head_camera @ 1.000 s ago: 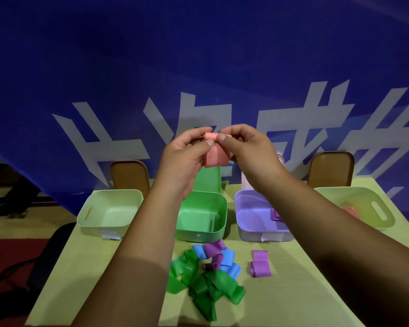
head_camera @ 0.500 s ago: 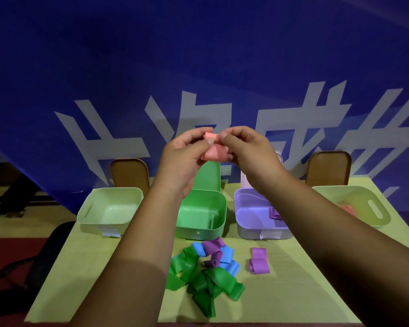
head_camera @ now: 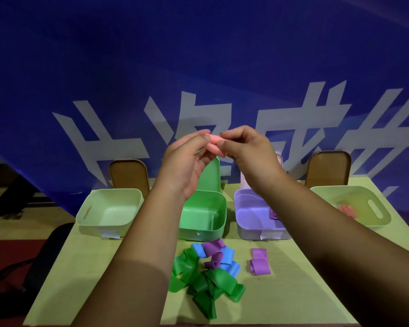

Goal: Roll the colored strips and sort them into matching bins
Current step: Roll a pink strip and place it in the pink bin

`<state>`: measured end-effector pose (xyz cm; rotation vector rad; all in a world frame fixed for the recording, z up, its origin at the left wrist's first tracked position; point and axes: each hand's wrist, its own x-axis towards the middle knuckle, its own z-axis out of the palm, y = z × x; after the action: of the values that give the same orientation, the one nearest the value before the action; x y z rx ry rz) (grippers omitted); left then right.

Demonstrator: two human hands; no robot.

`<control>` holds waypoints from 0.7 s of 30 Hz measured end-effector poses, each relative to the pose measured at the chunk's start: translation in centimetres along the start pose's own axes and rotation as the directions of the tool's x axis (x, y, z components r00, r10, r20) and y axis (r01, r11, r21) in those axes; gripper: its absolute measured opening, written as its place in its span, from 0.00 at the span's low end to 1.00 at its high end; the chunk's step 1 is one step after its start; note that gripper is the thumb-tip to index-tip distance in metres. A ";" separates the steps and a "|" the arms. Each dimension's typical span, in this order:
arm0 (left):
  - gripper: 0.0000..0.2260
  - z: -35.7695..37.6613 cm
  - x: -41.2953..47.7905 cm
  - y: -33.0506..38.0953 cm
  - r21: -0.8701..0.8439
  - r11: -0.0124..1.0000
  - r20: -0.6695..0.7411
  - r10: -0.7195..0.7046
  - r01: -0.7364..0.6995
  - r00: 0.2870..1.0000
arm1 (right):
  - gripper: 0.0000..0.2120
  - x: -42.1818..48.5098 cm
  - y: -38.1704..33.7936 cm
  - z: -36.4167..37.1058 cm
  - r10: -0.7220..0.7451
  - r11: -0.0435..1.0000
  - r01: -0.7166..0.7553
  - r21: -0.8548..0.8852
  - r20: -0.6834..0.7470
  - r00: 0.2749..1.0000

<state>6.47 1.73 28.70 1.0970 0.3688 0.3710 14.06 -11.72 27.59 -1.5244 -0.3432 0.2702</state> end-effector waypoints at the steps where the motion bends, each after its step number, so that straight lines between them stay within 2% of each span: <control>1: 0.13 0.0 0.0 0.1 -0.009 1.000 0.007 0.009 -0.009 1.000 | 0.07 0.0 0.0 0.0 0.004 1.000 -0.004 0.000 0.001 1.000; 10: 0.12 -0.2 0.3 0.7 0.012 1.000 0.043 0.023 -0.024 0.999 | 0.10 0.6 0.5 0.0 -0.006 0.986 0.015 -0.167 0.052 0.999; 16: 0.14 -1.1 0.8 0.3 0.061 0.998 -0.016 0.026 -0.025 1.000 | 0.18 0.8 -0.1 0.4 0.039 0.994 -0.027 -0.101 0.119 0.992; 21: 0.11 -1.6 1.0 -0.1 0.096 0.995 0.081 -0.007 -0.001 0.997 | 0.19 1.0 0.5 0.7 0.032 0.986 -0.008 -0.165 0.146 0.989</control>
<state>6.62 3.39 27.88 1.2013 0.3183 0.3076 14.73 -10.73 27.19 -1.6749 -0.4772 0.3800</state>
